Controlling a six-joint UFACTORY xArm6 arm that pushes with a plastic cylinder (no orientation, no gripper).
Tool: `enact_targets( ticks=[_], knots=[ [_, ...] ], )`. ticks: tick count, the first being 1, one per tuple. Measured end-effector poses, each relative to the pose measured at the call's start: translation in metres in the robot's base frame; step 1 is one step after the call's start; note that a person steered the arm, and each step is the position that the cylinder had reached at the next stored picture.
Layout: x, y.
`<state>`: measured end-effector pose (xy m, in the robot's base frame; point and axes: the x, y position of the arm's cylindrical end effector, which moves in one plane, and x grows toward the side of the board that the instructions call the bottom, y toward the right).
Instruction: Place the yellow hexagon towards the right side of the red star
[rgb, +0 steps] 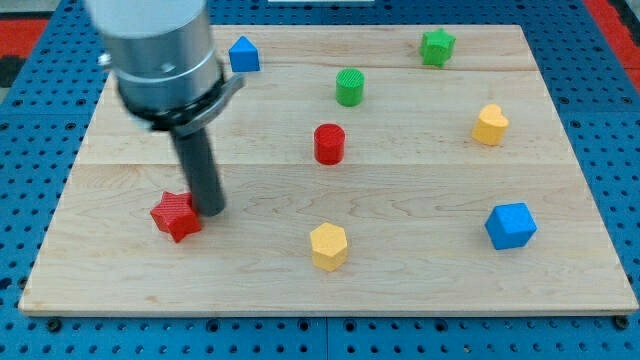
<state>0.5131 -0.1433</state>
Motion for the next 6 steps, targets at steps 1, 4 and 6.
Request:
enact_targets(
  ticks=[1,4,6],
  knots=[
    [0.004,-0.048],
    [0.000,0.189],
    [0.045,0.139]
  ],
)
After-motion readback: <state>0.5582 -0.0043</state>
